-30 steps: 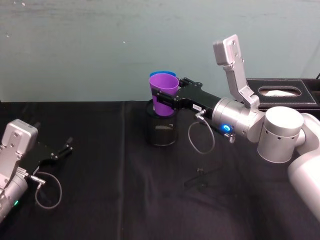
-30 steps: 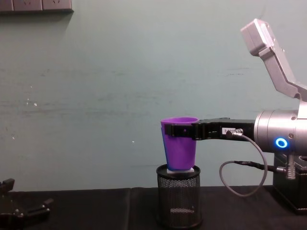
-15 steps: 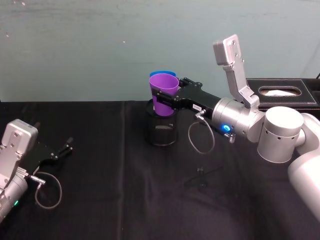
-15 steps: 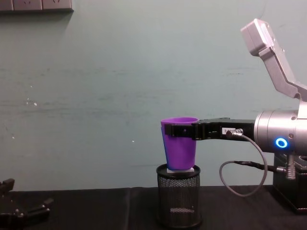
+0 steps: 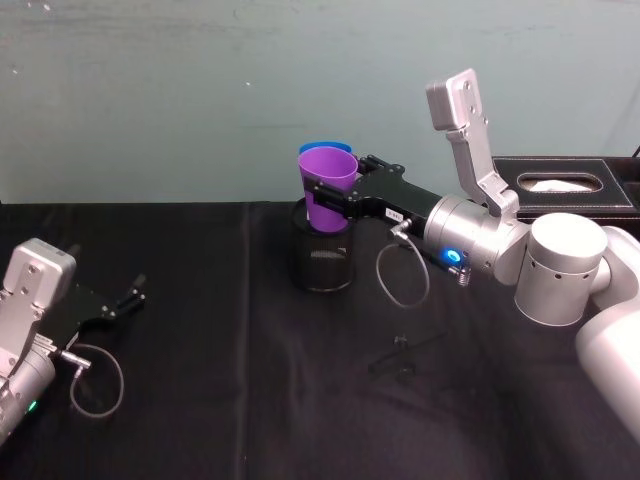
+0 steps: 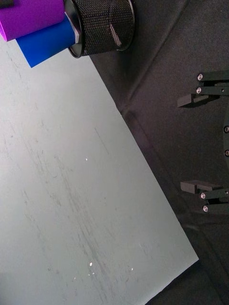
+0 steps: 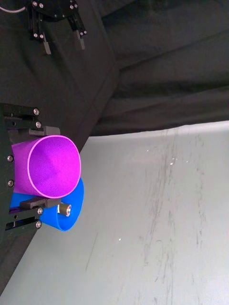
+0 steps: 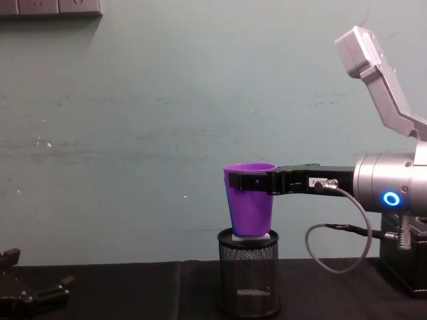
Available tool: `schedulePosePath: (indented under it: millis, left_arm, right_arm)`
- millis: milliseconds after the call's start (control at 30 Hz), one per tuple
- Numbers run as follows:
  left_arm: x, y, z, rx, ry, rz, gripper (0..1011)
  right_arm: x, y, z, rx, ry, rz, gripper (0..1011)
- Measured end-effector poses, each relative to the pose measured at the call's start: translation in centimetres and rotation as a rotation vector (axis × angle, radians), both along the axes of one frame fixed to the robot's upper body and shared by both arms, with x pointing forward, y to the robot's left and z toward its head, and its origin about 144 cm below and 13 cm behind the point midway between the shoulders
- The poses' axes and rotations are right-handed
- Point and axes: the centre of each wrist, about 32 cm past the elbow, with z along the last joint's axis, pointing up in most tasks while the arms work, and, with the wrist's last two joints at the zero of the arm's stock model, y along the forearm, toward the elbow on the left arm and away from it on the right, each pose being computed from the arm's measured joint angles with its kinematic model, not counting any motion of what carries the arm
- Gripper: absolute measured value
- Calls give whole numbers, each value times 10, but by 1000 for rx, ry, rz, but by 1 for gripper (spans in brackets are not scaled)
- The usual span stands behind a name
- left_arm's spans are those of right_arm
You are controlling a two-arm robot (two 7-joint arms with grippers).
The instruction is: Pick up one cup with a gripper and tap it against the other cup.
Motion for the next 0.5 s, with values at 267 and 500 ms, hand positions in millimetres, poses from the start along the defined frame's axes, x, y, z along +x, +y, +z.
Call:
schedulePosePath:
  millis: [267, 500]
  left_arm:
    - [0, 0, 0, 0, 0, 0, 1000]
    - [0, 0, 0, 0, 0, 0, 1000]
  right_arm:
    - [0, 0, 0, 0, 0, 0, 736]
    - [0, 0, 0, 0, 0, 0, 736]
